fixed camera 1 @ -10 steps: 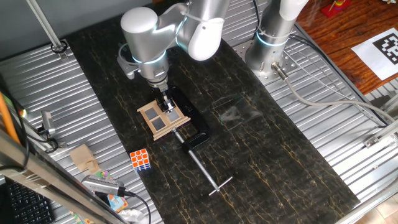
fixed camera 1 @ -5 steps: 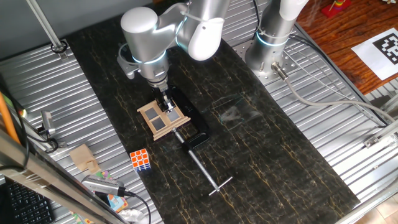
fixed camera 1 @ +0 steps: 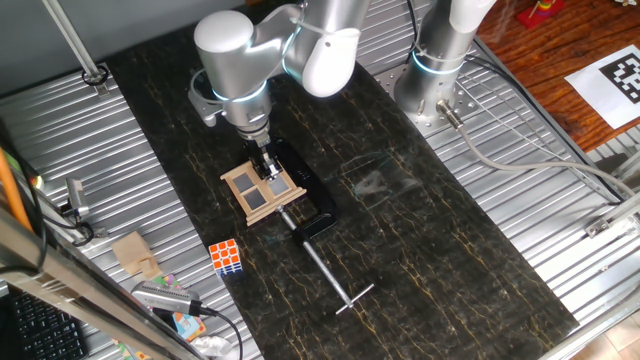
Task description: Close a sliding window
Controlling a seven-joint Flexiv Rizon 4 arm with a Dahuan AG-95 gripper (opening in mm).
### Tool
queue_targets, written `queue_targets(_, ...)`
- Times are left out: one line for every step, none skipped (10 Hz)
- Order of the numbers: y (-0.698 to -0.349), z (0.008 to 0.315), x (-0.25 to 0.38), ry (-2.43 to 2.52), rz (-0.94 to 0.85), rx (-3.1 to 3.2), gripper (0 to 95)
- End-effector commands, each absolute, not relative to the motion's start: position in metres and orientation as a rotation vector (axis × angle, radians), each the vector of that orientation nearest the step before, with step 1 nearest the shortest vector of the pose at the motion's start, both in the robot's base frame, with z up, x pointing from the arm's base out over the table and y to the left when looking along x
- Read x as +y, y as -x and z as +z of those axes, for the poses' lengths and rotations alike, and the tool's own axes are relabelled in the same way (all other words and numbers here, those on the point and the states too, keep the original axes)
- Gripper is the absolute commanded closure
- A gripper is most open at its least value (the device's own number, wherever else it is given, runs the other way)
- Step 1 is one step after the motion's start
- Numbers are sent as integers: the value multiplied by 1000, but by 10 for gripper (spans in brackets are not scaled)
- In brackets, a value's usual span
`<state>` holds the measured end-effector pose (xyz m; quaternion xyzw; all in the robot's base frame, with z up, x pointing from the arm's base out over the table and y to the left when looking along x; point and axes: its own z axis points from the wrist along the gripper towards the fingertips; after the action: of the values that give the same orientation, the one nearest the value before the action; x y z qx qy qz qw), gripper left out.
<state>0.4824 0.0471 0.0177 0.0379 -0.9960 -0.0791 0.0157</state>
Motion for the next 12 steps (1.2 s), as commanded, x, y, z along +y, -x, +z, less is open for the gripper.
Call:
queue_targets(-482, 18, 45, -120, -245, -3098, 950)
queue_targets(-482, 18, 44, -124, -244, -3098, 950)
queue_targets(-481, 19, 42, -132, -245, -3097, 950)
queue_targets(-481, 19, 41, -133, -245, -3097, 950)
queue_targets(-481, 18, 41, -134, -244, -3097, 950)
queue_targets(-481, 18, 40, -135, -244, -3097, 950)
queue_targets(-481, 17, 40, -136, -244, -3097, 950)
queue_targets(-481, 17, 40, -136, -243, -3096, 950)
queue_targets(-481, 17, 40, -138, -242, -3096, 950)
queue_targets(-481, 17, 40, -140, -242, -3095, 950)
queue_targets(-481, 17, 40, -140, -241, -3095, 950)
queue_targets(-481, 17, 40, -142, -242, -3095, 950)
